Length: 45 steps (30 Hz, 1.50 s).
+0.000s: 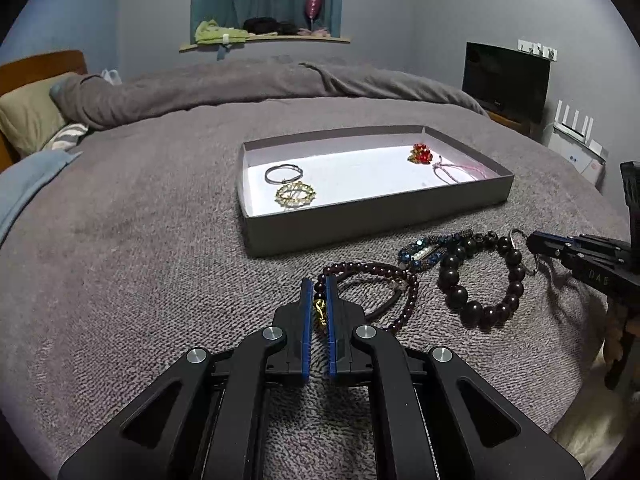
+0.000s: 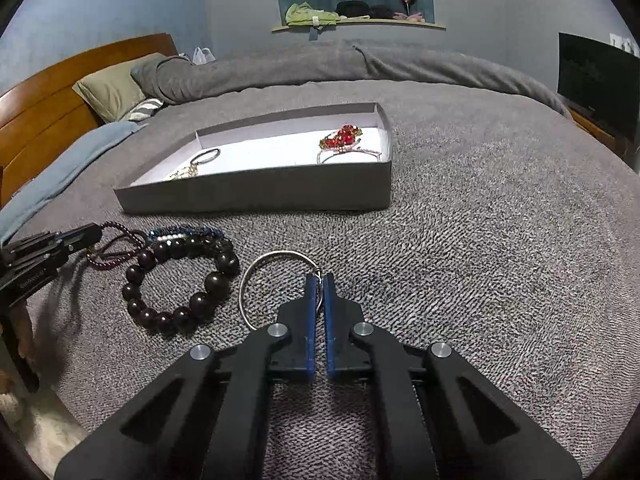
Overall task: Organize jewelry
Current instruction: 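Grasp the dark red bead bracelet with the left gripper while the right gripper grasps the silver bangle, then carry the bracelet and bangle over the tray and open both grippers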
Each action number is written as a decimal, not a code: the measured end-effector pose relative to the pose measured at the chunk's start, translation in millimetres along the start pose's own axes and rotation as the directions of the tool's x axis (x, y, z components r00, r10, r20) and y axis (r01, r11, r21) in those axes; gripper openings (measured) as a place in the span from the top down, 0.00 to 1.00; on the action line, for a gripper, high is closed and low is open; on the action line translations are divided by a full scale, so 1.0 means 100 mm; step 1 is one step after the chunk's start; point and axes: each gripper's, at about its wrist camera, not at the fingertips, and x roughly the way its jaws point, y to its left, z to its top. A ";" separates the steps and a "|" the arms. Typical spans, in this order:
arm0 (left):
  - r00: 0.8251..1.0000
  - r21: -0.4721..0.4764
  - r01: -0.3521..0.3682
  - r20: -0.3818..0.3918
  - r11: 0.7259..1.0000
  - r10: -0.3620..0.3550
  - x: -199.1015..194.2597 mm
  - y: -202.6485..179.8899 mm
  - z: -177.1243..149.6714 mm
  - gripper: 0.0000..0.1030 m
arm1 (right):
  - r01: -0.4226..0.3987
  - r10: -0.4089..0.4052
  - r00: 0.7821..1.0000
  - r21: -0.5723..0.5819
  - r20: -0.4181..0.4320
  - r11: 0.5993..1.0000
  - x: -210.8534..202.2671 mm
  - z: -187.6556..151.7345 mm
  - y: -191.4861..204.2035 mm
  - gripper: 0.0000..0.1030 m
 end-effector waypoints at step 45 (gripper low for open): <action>0.987 0.082 0.146 -0.075 0.986 -0.140 1.28 -0.22 1.64 0.93 | 0.006 -0.006 1.000 -0.050 0.001 0.999 1.02 1.66 0.16 0.97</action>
